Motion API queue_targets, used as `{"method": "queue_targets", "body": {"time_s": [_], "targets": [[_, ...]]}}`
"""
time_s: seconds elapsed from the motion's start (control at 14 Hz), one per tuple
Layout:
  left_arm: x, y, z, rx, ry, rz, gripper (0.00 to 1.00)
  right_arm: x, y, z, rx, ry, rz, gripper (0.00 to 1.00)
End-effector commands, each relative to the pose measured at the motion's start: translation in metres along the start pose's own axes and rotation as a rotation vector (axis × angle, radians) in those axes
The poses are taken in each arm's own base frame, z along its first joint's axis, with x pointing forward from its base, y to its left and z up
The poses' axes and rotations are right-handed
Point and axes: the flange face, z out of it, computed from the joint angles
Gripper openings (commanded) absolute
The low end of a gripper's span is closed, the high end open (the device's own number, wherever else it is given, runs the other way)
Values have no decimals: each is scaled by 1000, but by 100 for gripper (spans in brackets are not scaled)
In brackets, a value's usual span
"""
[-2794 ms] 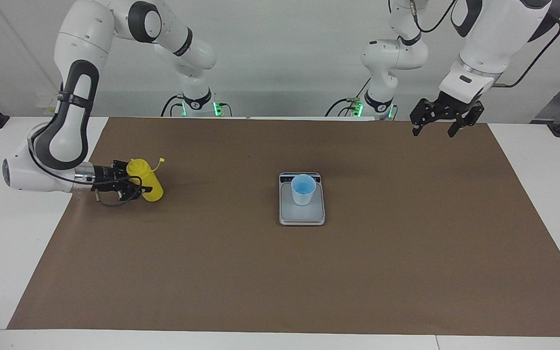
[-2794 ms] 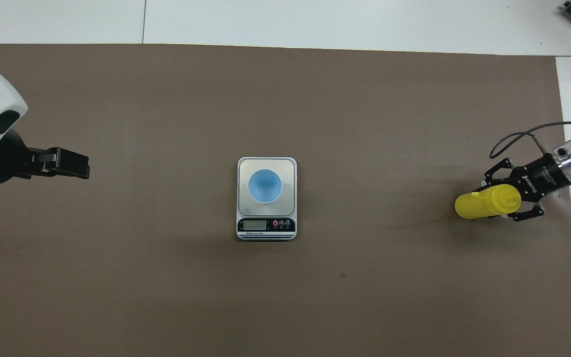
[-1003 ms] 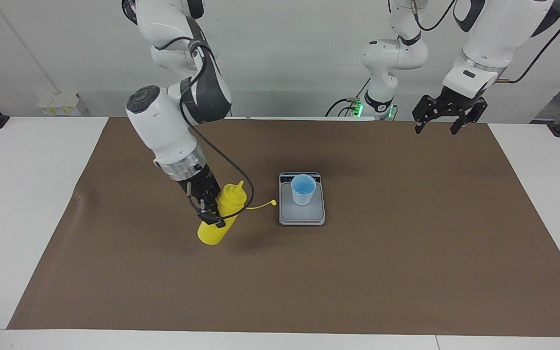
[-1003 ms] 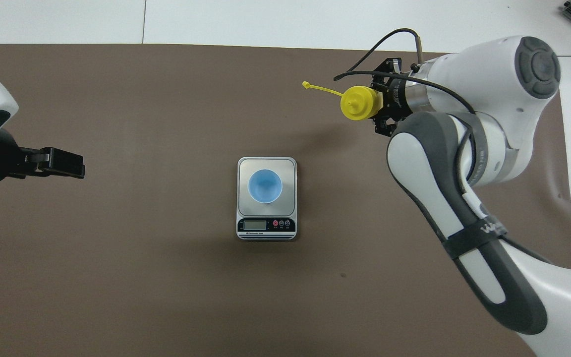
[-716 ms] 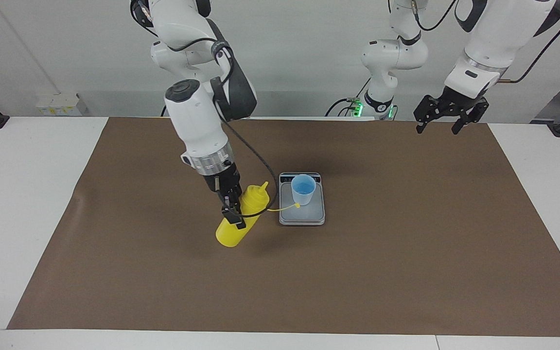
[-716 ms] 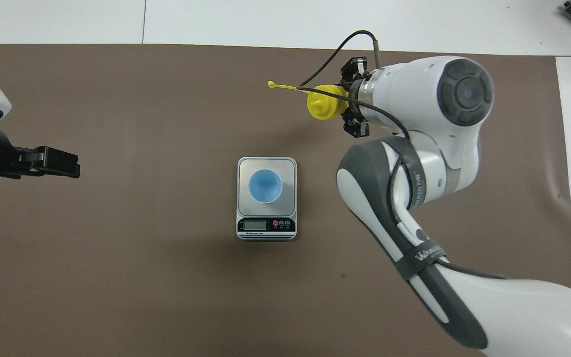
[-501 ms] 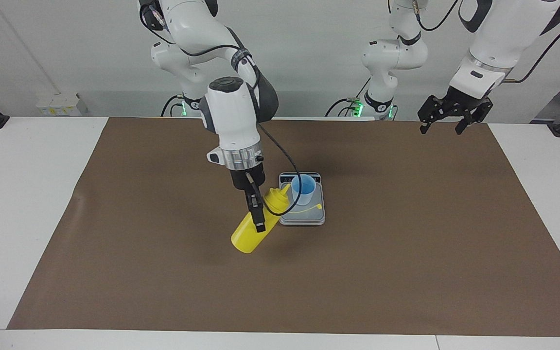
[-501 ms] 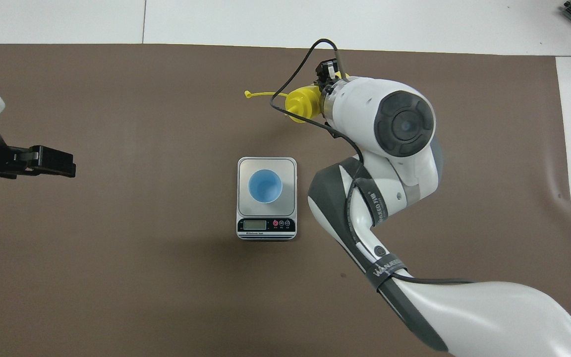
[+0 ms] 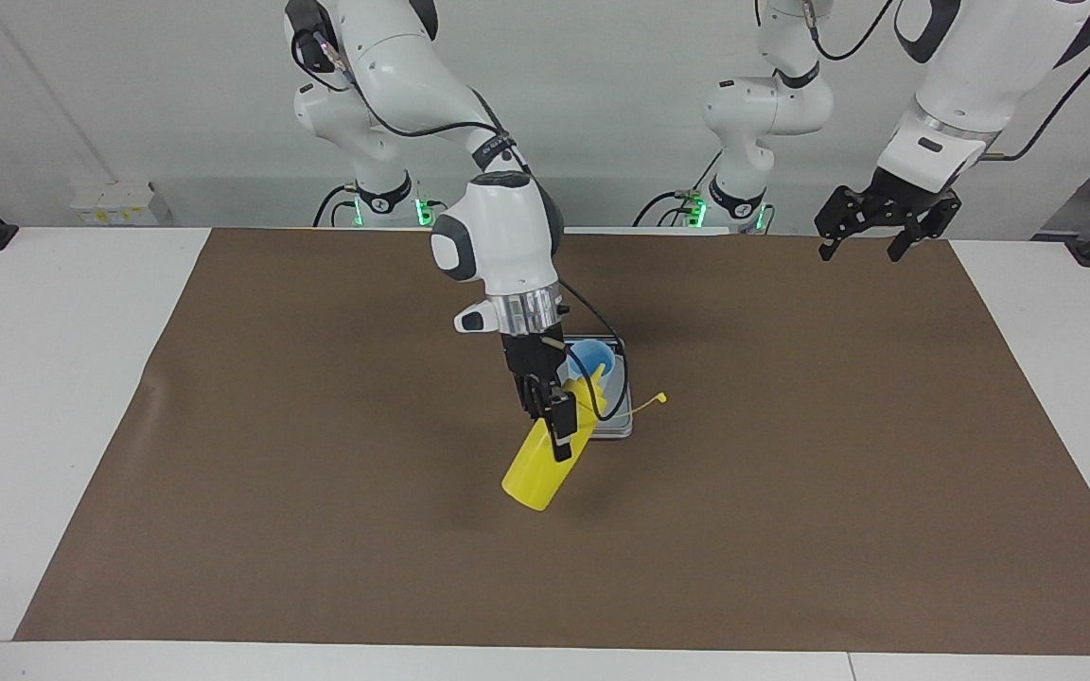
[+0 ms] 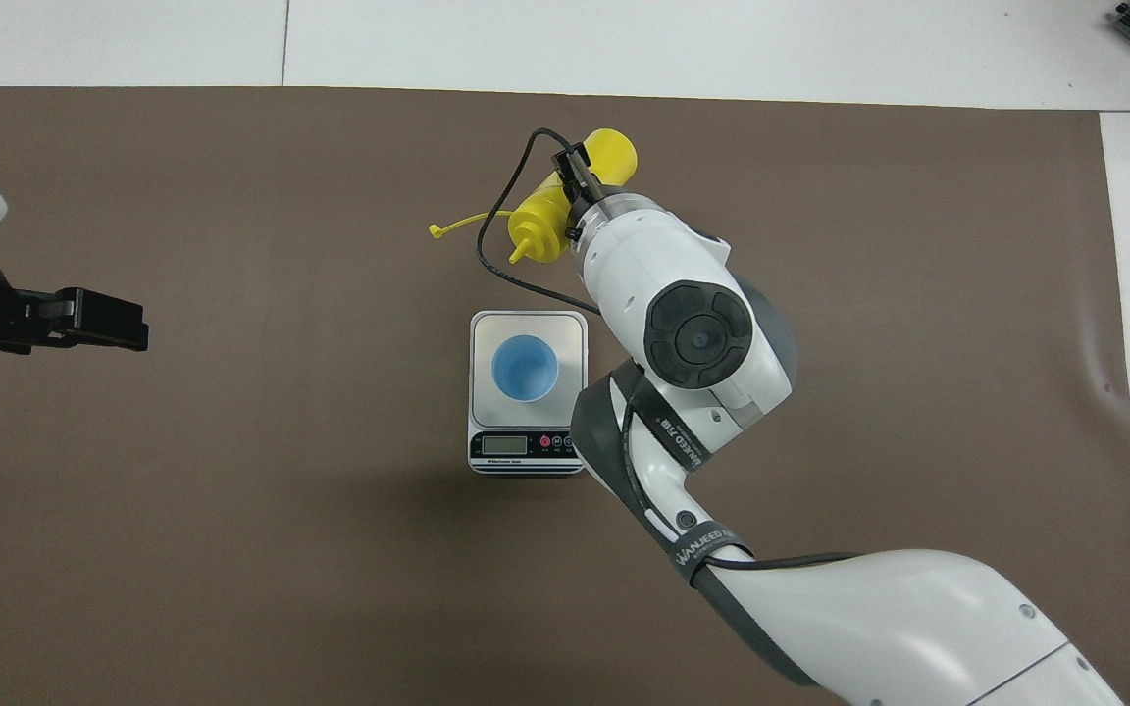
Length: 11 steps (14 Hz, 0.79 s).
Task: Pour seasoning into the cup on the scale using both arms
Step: 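Carry the bottle with the right gripper over the cup on the scale, then tilt the bottle nozzle down into the cup with the right gripper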
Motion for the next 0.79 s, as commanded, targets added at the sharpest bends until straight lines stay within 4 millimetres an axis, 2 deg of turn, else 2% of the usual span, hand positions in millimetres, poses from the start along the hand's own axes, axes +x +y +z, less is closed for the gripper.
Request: {"method": "queue_targets", "body": {"time_s": [0.0, 0.21, 0.72], "targets": [[-7, -3, -5, 9, -4, 9, 100, -4, 8, -7, 28, 22, -79, 0], [-8, -4, -3, 8, -7, 8, 100, -13, 28, -6, 47, 74, -259, 0], [-8, -5, -4, 11, -7, 11, 100, -32, 49, -9, 131, 215, -329, 0]]}}
